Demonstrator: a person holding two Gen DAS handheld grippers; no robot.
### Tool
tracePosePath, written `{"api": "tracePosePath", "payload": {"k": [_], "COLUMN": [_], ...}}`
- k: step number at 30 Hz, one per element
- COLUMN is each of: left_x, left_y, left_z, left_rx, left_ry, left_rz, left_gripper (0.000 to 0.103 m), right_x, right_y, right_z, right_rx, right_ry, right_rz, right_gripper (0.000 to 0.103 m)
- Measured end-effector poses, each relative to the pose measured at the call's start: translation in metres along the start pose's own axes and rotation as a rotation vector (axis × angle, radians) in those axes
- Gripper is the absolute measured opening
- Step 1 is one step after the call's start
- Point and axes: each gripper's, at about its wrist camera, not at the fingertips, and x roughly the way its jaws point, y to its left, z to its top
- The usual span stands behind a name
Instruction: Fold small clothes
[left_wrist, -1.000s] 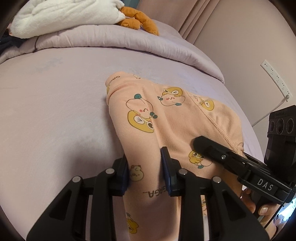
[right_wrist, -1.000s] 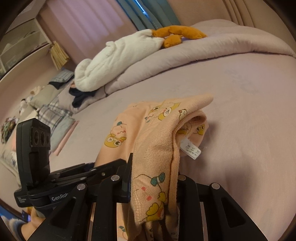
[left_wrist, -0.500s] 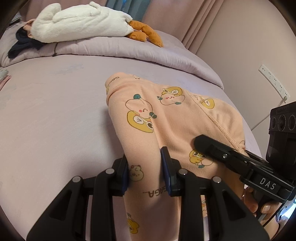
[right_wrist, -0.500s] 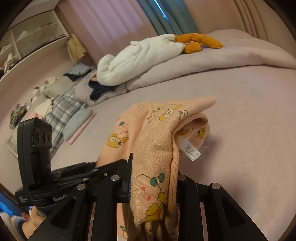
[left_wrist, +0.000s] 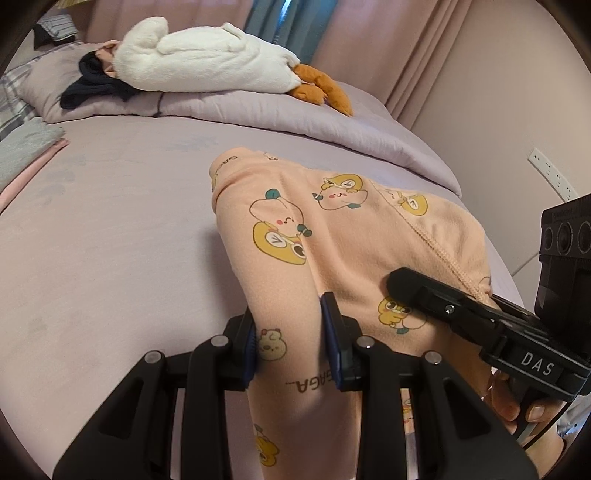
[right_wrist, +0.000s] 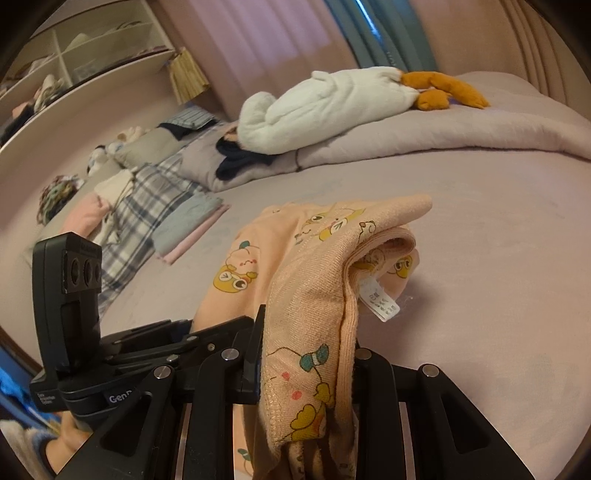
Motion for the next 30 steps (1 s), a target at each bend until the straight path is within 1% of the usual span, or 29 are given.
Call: {"api": "tracePosePath", "payload": {"k": [7,19,30], "left_x": [-0.019,-0.041,-0.045], "left_y": [0.014,0.032,0.051], "left_z": [-0.007,-0.006,0.004], "left_rx": [-0.016,-0.041,-0.066], "left_ry": [-0.030,-0.067,-0.087], "left_rz": [0.019,0.047,0.066], "left_gripper": [0.030,0.030,0.031], "right_x": [0.003,0.013,0.026], "right_y": [0.018,0.042,0.057], "right_z": [0.000,0.007,0.015], "right_rx": [-0.032,-0.086,-0.126], "right_ry": [0.008,0.013,0.021], "right_rz": [0.022,0.051,0.069], "right_gripper": [0.027,0.027,0.027]}}
